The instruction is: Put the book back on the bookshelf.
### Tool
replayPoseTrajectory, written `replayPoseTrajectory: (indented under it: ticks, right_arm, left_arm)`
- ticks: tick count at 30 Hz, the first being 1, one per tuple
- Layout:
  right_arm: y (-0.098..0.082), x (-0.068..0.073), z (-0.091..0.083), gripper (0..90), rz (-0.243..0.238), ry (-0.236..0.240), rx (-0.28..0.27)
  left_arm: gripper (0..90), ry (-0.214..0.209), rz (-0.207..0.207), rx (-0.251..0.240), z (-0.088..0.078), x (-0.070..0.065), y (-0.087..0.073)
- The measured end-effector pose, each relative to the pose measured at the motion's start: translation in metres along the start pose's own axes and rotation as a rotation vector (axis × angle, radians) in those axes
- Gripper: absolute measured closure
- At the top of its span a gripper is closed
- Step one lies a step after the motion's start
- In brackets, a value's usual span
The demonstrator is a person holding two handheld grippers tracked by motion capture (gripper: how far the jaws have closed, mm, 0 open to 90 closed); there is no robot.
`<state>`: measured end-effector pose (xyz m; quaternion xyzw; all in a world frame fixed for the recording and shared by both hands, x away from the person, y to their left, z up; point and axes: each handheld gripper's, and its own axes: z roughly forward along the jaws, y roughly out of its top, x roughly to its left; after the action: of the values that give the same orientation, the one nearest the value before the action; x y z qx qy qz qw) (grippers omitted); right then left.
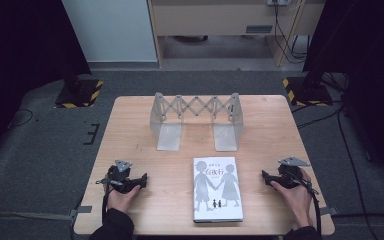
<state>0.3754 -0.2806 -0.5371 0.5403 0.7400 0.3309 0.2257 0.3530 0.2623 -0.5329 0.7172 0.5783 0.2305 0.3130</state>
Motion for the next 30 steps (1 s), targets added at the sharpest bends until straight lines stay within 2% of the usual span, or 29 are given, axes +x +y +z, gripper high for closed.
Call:
replayPoseTrajectory:
  ticks: [2,4,10,11,17,20,30]
  right_arm:
    - [0.0,0.0,-0.001,19.8,0.005,0.007,0.0]
    - [0.001,0.001,-0.003,21.4,0.012,0.023,-0.01]
    - [0.001,0.002,-0.008,23.1,0.013,0.032,-0.017]
    - [0.001,0.002,-0.01,22.9,0.011,0.047,-0.031]
    - [0.002,0.006,-0.013,22.4,0.002,0.07,-0.022]
    - [0.006,0.009,-0.017,22.5,-0.003,0.081,-0.049]
    - [0.016,0.018,-0.026,22.5,-0.026,0.109,-0.085]
  left_arm:
    - [13.3,-0.009,-0.013,-0.009,-0.002,0.0,0.0]
    - [13.4,-0.024,-0.025,-0.044,-0.008,0.001,0.001]
    - [15.5,-0.064,-0.047,-0.072,-0.013,-0.002,0.002]
    - [16.0,-0.076,-0.034,-0.074,-0.015,-0.005,0.002]
    - [18.1,-0.106,-0.027,-0.09,-0.018,-0.011,0.003]
    - [18.6,-0.125,-0.017,-0.109,-0.02,-0.015,0.005]
    - [19.2,-0.156,0.014,-0.126,-0.025,-0.027,0.009]
